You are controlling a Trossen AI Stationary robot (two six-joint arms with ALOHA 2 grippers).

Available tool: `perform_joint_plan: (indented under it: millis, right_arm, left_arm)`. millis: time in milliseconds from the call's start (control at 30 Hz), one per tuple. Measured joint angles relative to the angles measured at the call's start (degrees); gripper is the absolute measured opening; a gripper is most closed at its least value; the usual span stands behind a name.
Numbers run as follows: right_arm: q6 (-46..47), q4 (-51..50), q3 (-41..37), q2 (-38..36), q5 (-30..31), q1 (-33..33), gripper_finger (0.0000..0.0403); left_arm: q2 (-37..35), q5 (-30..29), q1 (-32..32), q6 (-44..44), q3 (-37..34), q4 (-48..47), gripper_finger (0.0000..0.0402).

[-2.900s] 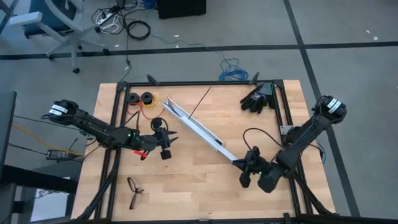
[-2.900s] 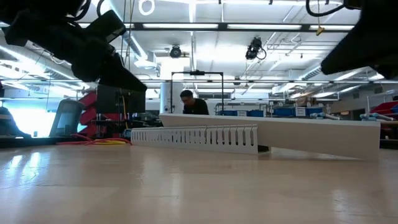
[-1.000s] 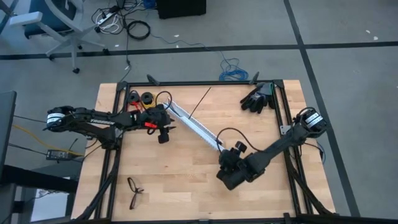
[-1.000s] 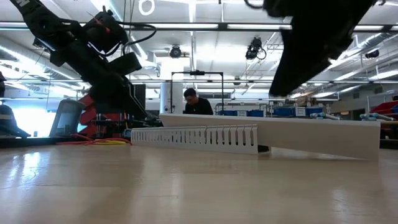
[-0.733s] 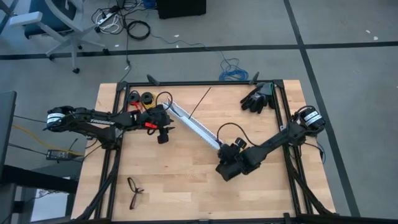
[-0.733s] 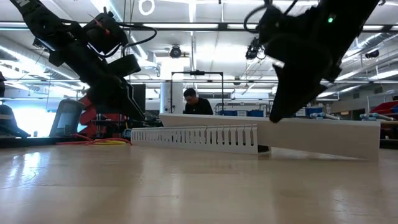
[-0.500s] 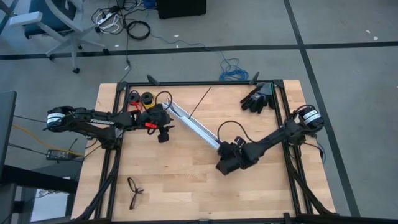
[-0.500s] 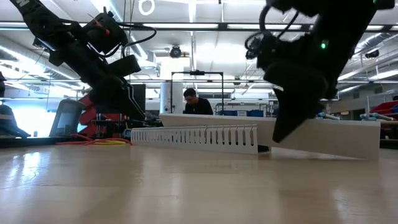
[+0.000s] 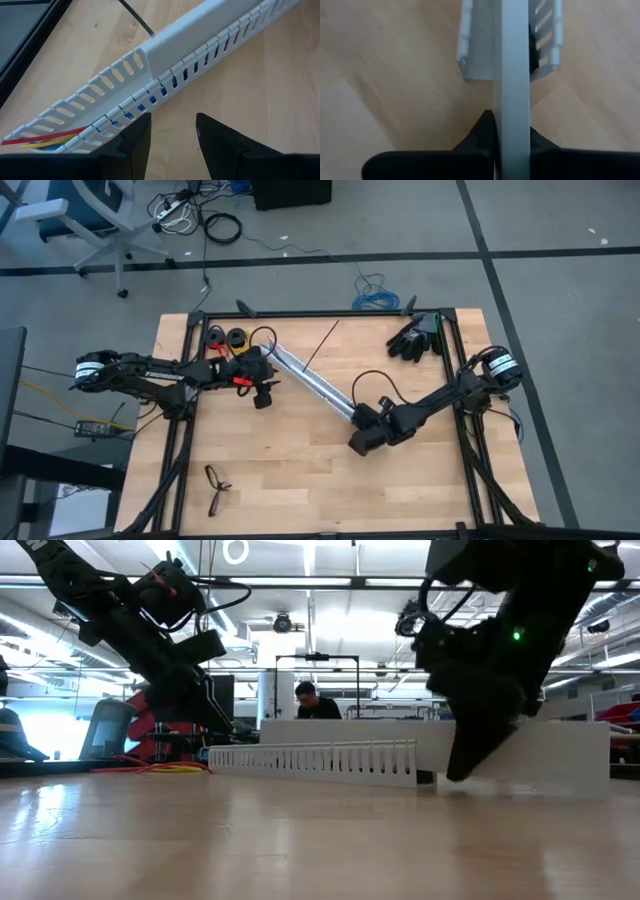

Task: Ziptie cables
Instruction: Close the white cable duct

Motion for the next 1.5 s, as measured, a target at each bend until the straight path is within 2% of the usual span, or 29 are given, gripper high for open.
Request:
perform_joint_plan:
  millis: [267,367,467,600,767,833,900,1000,1067,1167,1367,1433,1500]
  right_arm:
    - [1.2,-3.4,0.1,-11.0,3.5,0.7,0.0012]
    - [4.0,-7.3,0.1,-15.3,-1.5,0.8,0.0012]
    - [6.3,-6.6,-2.3,-18.4,-8.4,0.9,0.0012]
    - [8.9,3.8,-9.7,-21.8,-15.1,0.9,0.0012]
    - [12.9,28.6,-20.4,-24.0,-15.9,1.0,0.0012]
    - [13.6,33.0,-21.7,-22.9,-15.3,1.7,0.0012]
    - [14.6,33.1,-21.7,-21.0,-15.2,2.1,0.0012]
    - [14.9,35.7,-21.0,-16.6,-17.1,1.9,0.0012]
    - [14.9,41.4,-20.2,-12.9,-19.1,1.8,0.0012]
    - [15.0,48.8,-18.0,-6.2,-22.7,2.0,0.0012]
    - [16.0,50.7,-11.4,4.4,-26.2,0.7,0.0017]
    - [16.1,50.7,-10.0,5.7,-27.8,-0.3,0.0033]
    - [15.4,50.2,-9.0,6.4,-30.3,-1.3,0.0044]
  left_arm:
    - [-0.6,-1.1,0.3,0.6,0.0,-2.1,0.0167]
    - [-1.8,-1.3,0.7,0.6,0.0,-3.7,0.0167]
    - [-4.2,-1.3,0.8,0.5,-0.1,-4.8,0.0167]
    - [-7.3,-1.3,0.8,-0.1,0.0,-6.5,0.0167]
    - [-10.6,-1.3,0.8,-0.5,0.0,-8.6,0.0167]
    - [-11.7,-1.3,0.8,-0.6,0.0,-10.2,0.0167]
    - [-12.0,-1.3,0.8,-0.8,0.0,-10.4,0.0167]
    - [-12.4,-1.3,0.8,-1.7,0.0,-10.6,0.0167]
    - [-12.4,-1.3,0.8,-1.9,0.0,-10.2,0.0167]
    - [-12.4,-1.3,0.8,-3.0,0.0,-10.5,0.0167]
    - [-12.4,-1.3,0.8,-5.0,0.0,-10.4,0.0167]
    - [-12.4,0.2,0.8,-6.7,0.0,-10.4,0.0167]
    - [-12.4,4.9,0.6,-9.0,0.0,-10.1,0.0167]
